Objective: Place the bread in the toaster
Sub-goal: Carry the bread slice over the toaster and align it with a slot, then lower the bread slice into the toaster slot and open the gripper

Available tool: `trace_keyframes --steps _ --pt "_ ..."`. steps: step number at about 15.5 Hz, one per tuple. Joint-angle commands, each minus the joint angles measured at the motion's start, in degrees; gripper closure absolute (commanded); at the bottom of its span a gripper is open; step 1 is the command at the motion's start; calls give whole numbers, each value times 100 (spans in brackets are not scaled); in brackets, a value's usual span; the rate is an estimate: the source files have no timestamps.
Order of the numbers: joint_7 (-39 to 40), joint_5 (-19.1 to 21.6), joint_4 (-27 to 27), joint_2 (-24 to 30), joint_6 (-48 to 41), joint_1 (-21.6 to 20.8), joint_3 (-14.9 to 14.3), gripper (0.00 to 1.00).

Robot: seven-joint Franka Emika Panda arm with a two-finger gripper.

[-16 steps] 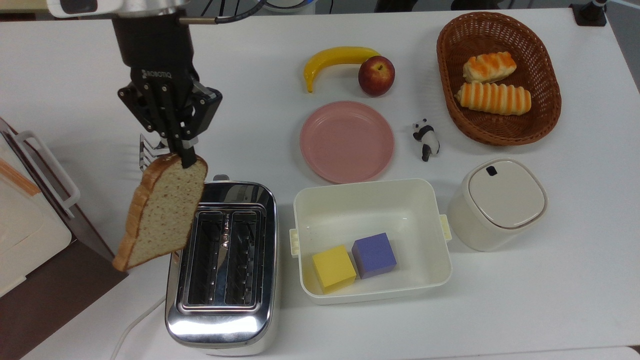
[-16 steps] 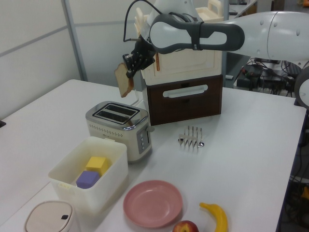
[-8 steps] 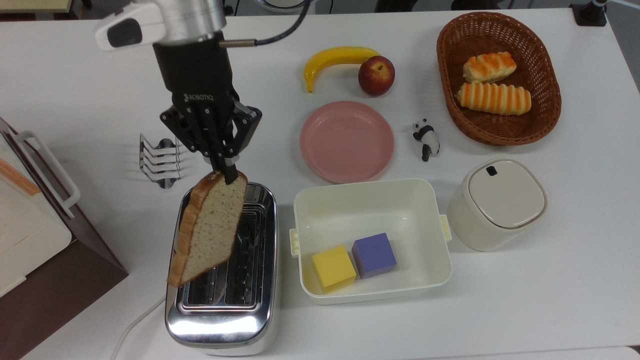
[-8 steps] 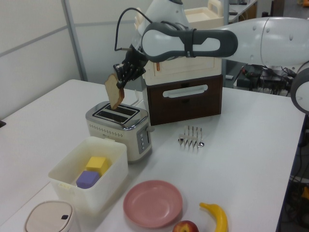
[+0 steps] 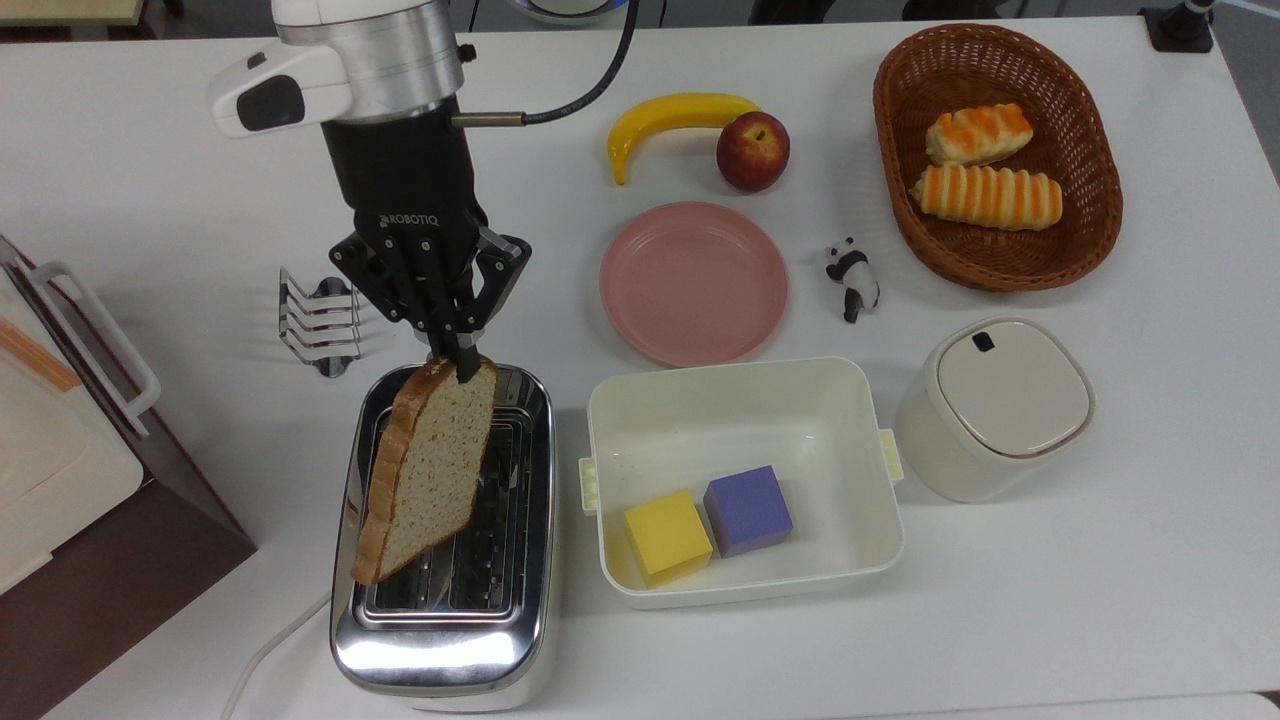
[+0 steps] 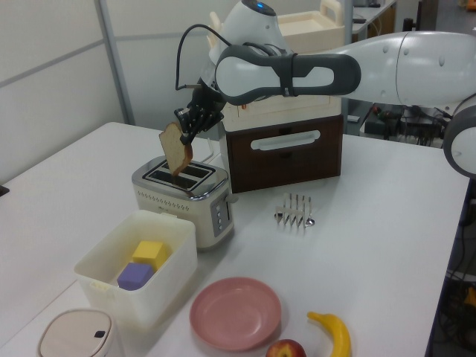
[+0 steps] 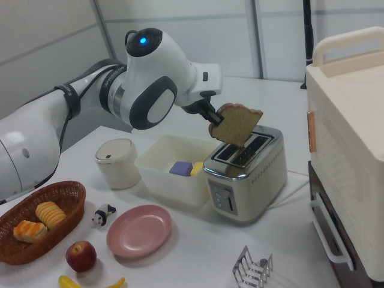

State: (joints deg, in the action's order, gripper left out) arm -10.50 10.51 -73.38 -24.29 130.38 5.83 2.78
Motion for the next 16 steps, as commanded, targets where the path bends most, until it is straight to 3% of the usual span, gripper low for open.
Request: trace_keyframes --steps 1,10,16 --pt "118 -85 -159 135 -126 -12 -84 100" --pt "434 -137 -554 126 -144 -64 -40 100" --pt "382 -76 -511 153 -381 -135 -32 100"
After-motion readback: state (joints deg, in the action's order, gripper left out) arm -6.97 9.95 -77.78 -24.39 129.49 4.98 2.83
